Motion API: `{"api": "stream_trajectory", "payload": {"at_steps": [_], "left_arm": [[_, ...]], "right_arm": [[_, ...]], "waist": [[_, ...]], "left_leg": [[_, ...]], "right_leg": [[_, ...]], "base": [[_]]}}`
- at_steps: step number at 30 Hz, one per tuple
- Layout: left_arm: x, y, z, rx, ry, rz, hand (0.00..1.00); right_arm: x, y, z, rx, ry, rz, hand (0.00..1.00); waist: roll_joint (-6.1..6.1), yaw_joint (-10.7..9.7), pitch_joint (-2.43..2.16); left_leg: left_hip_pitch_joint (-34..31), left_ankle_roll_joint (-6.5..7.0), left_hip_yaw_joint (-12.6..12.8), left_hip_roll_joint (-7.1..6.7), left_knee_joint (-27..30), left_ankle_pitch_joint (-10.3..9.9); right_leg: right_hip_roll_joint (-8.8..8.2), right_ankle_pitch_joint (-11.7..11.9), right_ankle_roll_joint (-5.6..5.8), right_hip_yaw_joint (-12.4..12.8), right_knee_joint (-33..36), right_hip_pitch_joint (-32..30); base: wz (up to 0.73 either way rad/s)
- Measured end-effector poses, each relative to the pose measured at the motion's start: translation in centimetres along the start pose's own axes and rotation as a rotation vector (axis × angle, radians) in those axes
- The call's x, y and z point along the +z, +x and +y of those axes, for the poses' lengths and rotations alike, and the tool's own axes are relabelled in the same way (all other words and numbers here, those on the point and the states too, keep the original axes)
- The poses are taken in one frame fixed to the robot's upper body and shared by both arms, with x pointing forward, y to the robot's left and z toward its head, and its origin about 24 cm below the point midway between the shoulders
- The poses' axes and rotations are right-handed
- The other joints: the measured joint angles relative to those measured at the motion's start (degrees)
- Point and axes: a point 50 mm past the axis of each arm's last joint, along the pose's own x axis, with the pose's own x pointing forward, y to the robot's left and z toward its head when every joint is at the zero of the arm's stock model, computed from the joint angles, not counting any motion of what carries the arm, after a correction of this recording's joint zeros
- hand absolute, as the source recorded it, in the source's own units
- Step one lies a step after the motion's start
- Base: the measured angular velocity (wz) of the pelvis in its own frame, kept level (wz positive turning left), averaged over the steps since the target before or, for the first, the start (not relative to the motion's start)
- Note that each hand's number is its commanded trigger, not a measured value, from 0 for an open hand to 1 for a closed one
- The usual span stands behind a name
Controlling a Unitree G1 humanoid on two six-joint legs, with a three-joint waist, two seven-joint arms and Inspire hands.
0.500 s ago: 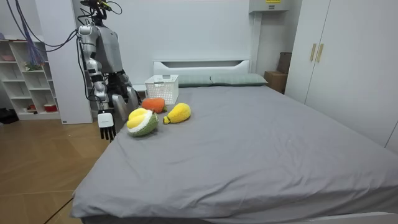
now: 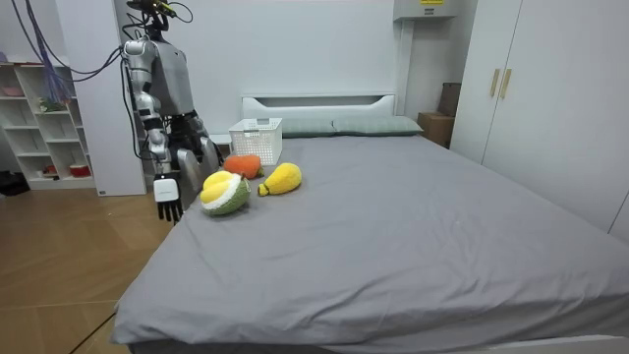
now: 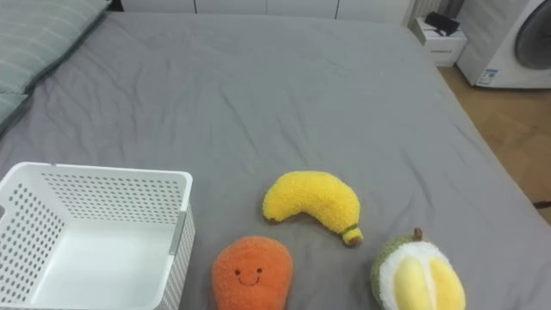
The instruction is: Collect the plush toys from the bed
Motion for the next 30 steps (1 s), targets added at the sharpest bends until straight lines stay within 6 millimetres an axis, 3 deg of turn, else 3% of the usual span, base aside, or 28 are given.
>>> {"api": "stream_trajectory", "payload": {"at_steps": [8,14,17,21,24,30], "left_arm": [[-0.1,0.1,0.3,0.012,-0.038,0.003,0.00],[-0.9,0.1,1.0,0.033,-0.061,0.028,0.00],[-1.5,0.1,2.0,0.067,-0.128,0.052,0.00],[-1.7,0.2,3.2,0.109,-0.178,0.063,0.00],[-1.8,0.3,3.7,0.126,-0.191,0.066,0.00],[-1.8,0.4,4.3,0.140,-0.169,0.061,0.00]], "right_arm": [[-1.3,0.0,0.1,-0.005,0.141,0.036,0.00],[-3.2,-0.1,0.1,-0.013,0.409,0.099,0.00],[-3.7,-0.1,-0.6,-0.041,0.648,0.107,0.00],[-4.0,-0.2,-2.6,-0.103,0.902,0.089,0.00],[-3.4,-0.3,-4.6,-0.162,0.966,0.041,0.00],[1.9,-1.9,-11.0,-0.327,0.987,-0.230,0.00]], "waist": [[-0.36,0.01,0.22],[-0.51,-1.47,0.31],[-0.68,-2.16,0.29],[-1.24,-3.24,0.00],[-2.02,-3.47,-0.21],[-3.08,-4.15,-0.13]], "left_leg": [[0.03,0.00,0.04,0.01,0.01,0.00],[1.04,-0.02,0.20,0.04,-0.36,-0.02],[0.97,-0.15,0.47,0.10,-0.52,0.06],[1.04,-0.20,1.41,0.31,-0.53,0.09],[0.95,-0.24,1.83,0.44,-0.54,0.11],[0.66,-0.32,2.12,0.44,-0.46,0.17]], "right_leg": [[0.04,0.00,0.00,0.37,0.10,-0.02],[0.14,-0.02,-0.01,0.69,-0.08,0.77],[0.36,0.04,-0.10,1.46,-0.05,0.36],[0.48,0.14,-0.20,1.86,-0.01,0.19],[0.59,0.27,-0.29,2.13,0.07,-0.09],[0.73,0.32,-0.36,2.95,0.67,-1.27]], "base": [[0.00],[-0.02],[-0.12],[-0.07],[-0.08],[-0.06]]}}
